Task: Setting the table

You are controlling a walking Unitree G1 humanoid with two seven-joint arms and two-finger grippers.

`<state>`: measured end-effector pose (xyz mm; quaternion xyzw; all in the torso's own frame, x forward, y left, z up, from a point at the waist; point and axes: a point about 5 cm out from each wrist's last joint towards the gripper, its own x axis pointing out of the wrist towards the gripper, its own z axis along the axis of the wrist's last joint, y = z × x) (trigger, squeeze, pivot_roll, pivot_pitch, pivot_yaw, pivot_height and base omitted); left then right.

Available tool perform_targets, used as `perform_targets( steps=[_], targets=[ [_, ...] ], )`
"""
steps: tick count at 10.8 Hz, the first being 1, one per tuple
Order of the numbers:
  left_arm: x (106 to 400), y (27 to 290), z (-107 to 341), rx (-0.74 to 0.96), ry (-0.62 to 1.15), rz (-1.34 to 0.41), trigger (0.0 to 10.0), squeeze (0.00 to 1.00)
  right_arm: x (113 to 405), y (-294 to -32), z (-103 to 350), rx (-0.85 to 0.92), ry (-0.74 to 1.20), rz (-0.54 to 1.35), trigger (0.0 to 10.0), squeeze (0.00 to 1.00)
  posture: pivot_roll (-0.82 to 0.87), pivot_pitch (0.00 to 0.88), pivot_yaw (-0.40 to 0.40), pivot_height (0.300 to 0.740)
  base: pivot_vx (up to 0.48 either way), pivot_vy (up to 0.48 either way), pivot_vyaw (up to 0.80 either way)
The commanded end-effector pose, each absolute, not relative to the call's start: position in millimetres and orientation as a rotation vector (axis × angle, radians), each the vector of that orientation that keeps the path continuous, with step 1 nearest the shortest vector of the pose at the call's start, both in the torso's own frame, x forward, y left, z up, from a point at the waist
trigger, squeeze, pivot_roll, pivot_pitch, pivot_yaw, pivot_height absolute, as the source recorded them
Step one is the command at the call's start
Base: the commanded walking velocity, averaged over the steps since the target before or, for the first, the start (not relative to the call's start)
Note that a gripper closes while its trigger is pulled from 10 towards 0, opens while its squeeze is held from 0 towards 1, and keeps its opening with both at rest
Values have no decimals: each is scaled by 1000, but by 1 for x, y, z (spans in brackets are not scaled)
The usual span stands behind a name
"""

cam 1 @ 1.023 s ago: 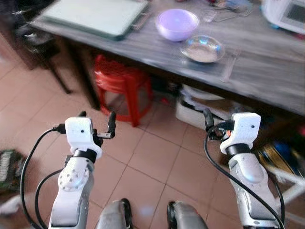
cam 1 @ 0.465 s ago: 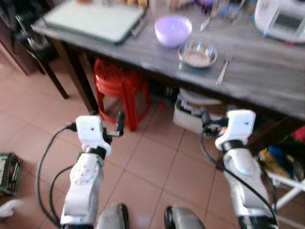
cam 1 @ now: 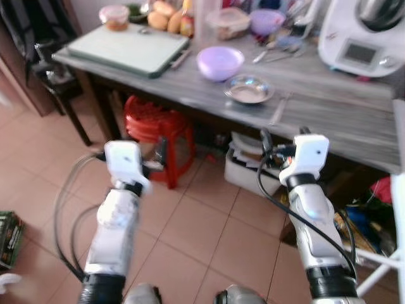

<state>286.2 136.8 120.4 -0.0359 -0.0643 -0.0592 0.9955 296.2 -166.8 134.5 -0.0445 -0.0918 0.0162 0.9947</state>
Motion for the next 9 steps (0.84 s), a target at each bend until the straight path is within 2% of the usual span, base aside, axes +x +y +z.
perform_targets(
  steps=[1, 3, 6, 9],
  targets=[
    [287, 130, 121, -82, -135, -136, 10000, 0, 296, -173, 133, -103, -183, 18, 10000, 0, -35, 0, 8, 740, 0, -424, -575],
    [287, 131, 126, -74, -162, -138, 10000, 0, 292, -174, 128, -118, -180, 9, 10000, 0, -40, 28, 16, 740, 0, -386, -234],
    [286, 138, 126, -69, -154, -109, 10000, 0, 279, -172, 120, -116, -154, 15, 10000, 0, -50, 69, 20, 740, 0, 0, 0],
    [278, 140, 125, -69, -137, -110, 10000, 0, 268, -177, 117, -106, -128, -13, 10000, 0, -45, 99, 7, 740, 0, 0, -800]
  ],
)
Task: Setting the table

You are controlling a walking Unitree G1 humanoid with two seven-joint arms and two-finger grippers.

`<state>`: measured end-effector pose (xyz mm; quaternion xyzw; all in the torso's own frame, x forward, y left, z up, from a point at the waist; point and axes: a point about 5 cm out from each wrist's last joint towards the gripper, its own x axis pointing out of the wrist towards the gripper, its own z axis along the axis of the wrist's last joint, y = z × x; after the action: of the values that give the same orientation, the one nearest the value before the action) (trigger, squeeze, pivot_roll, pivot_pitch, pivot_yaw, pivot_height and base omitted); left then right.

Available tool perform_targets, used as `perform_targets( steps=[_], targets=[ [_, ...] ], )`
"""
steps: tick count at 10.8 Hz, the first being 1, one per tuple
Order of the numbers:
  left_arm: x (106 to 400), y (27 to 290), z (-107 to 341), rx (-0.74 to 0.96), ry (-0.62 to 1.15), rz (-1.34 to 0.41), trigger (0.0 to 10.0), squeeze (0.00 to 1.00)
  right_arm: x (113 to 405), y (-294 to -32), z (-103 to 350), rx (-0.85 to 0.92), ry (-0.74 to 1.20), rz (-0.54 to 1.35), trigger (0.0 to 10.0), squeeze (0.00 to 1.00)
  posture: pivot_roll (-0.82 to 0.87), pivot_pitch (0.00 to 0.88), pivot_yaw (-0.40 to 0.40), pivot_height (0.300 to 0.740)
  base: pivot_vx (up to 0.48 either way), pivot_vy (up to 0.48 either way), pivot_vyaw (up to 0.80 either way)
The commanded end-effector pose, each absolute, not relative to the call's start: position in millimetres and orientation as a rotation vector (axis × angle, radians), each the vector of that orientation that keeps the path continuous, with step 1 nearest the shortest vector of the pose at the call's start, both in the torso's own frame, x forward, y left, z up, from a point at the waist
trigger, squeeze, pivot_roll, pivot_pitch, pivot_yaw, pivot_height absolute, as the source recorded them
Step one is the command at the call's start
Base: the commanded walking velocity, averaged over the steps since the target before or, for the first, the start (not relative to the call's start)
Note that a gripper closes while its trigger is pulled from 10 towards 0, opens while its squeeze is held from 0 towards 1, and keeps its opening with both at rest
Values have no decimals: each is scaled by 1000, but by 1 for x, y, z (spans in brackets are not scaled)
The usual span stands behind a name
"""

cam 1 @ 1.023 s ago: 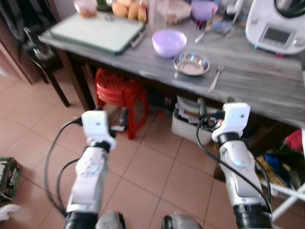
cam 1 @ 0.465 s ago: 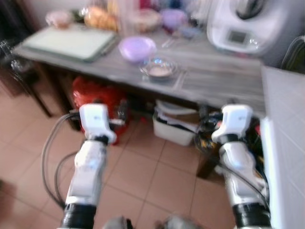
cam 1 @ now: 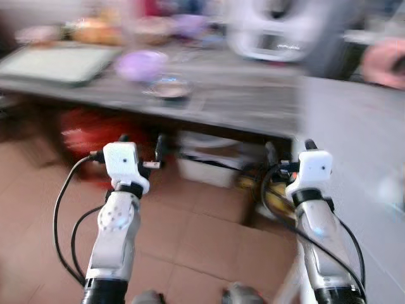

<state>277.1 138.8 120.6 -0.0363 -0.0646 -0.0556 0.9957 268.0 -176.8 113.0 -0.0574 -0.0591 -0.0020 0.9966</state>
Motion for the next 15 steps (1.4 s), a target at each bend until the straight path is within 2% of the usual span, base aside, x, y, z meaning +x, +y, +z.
perform_targets(
  steps=[1, 5, 7, 15],
  targets=[
    [273, 139, 122, -77, -123, -115, 10000, 0, 264, -176, 117, -110, -127, -9, 10000, 0, -49, 108, 11, 740, 0, 0, -800],
    [265, 136, 123, -82, -113, -133, 10000, 0, 260, -176, 122, -123, -135, 0, 10000, 0, -45, 146, 6, 740, 0, 0, -800],
    [261, 138, 125, -79, -108, -130, 10000, 0, 259, -175, 123, -122, -129, 8, 10000, 0, -39, 157, 3, 740, 0, -144, 0],
    [260, 139, 126, -74, -97, -125, 10000, 0, 260, -174, 127, -128, -133, 21, 10000, 0, -37, 155, -2, 740, 0, -331, 0]
  ],
)
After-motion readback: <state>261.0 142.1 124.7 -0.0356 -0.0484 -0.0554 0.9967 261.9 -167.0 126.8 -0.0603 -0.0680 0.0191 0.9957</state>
